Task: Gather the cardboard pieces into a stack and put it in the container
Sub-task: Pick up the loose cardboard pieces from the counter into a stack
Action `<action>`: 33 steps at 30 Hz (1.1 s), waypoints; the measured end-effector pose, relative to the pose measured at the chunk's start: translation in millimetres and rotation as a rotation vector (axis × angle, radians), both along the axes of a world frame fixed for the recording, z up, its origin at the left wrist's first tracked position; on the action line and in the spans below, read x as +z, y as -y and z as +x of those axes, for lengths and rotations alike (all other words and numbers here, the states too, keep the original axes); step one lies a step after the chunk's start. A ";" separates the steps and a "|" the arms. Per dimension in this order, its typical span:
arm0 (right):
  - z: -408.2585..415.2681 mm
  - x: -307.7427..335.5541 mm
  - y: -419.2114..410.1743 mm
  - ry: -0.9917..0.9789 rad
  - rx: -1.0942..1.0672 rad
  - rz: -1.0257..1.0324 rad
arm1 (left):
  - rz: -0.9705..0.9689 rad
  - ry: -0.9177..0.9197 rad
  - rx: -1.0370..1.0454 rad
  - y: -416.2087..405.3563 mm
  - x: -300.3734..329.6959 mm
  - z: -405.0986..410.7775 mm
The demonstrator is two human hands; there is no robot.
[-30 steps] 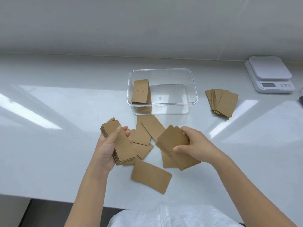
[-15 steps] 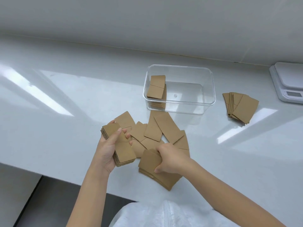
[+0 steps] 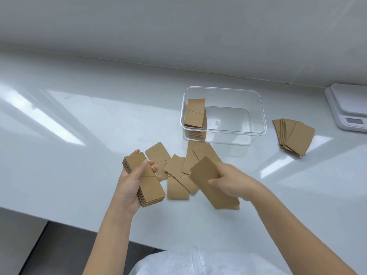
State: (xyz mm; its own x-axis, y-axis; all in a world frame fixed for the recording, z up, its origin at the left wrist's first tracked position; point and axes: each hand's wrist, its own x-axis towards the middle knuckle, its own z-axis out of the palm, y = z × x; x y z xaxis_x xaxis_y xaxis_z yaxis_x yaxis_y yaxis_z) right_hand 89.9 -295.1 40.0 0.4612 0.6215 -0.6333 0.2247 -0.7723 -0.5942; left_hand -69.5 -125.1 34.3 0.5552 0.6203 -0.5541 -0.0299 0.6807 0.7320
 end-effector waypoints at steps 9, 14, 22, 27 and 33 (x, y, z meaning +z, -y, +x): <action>-0.3 -38.0 -51.2 1.041 -0.099 -0.367 | 0.014 0.003 -0.106 -45.9 13.8 0.2; -10.6 -62.3 -56.2 0.987 -0.051 -0.385 | 0.006 -0.004 -0.143 -64.2 13.6 -4.6; -0.4 -67.2 -54.5 0.826 -0.014 -0.294 | -0.012 -0.003 -0.190 -83.9 6.3 -3.4; -0.9 -57.8 -54.8 1.019 0.043 -0.324 | -0.028 0.017 -0.244 -86.5 4.8 3.0; -5.7 -21.4 -55.1 0.974 -0.089 -0.328 | -0.015 0.051 -0.316 -80.5 6.9 8.2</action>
State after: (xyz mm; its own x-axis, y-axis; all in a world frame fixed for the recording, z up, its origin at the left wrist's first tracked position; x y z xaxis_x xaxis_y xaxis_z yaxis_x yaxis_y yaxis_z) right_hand 84.2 -240.0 18.6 0.9010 0.4238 -0.0929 0.4298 -0.9011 0.0578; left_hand -61.4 -44.6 41.2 0.7461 0.4047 -0.5288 0.1483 0.6732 0.7245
